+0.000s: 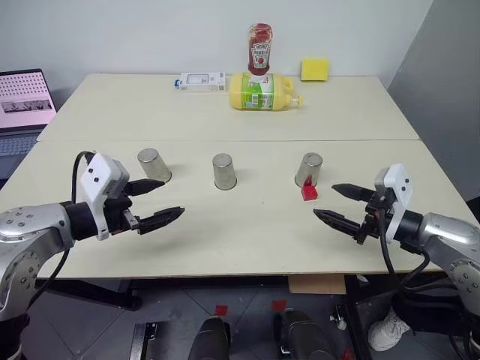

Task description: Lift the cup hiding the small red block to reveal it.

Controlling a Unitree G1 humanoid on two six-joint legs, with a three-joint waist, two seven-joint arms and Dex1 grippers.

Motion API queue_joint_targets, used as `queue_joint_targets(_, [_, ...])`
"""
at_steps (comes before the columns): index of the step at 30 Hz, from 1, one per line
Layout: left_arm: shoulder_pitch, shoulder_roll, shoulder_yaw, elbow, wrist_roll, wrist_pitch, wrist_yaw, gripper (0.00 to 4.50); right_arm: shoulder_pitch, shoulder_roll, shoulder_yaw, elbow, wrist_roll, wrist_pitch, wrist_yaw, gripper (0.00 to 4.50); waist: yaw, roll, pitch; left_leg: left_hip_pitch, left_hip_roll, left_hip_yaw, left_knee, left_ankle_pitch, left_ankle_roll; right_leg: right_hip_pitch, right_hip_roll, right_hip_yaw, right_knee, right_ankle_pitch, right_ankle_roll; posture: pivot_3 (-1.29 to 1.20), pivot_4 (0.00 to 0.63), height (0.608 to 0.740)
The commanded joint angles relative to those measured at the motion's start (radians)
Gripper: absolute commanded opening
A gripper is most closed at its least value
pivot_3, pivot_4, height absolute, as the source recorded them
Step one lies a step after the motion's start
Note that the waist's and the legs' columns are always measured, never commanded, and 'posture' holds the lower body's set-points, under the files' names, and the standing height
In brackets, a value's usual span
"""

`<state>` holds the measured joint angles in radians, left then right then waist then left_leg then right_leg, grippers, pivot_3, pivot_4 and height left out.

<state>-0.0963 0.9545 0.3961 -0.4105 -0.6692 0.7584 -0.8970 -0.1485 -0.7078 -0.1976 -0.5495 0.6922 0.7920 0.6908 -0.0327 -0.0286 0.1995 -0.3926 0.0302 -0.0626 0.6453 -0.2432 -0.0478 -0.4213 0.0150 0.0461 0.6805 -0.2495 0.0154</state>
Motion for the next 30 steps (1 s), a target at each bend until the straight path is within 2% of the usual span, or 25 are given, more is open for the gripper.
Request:
queue_joint_targets(1, [-0.015, 0.004, 0.007, 0.004, -0.008, -0.019, -0.012, 4.5, 0.007, -0.014, -0.026, -0.045, 0.029, -0.015, 0.014, 4.48, 0.0, 0.0, 0.0, 0.0, 0.0, 0.0, 0.0, 0.0, 0.0, 0.0, 0.0, 0.0, 0.0, 0.0, 0.0, 0.0, 0.15, 0.74])
queue_joint_targets(12, [0.037, 0.022, -0.006, -0.007, 0.034, -0.032, -0.031, 4.5, 0.009, -0.022, -0.028, -0.063, 0.049, -0.008, 0.006, 4.48, 0.0, 0.0, 0.0, 0.0, 0.0, 0.0, 0.0, 0.0, 0.0, 0.0, 0.0, 0.0, 0.0, 0.0, 0.0, 0.0, 0.15, 0.74])
queue_joint_targets(30, [-0.004, 0.029, -0.033, 0.017, 0.035, -0.027, -0.044, 4.5, 0.029, -0.039, -0.02, -0.057, 0.045, -0.024, 0.018, 4.48, 0.0, 0.0, 0.0, 0.0, 0.0, 0.0, 0.0, 0.0, 0.0, 0.0, 0.0, 0.0, 0.0, 0.0, 0.0, 0.0, 0.15, 0.74])
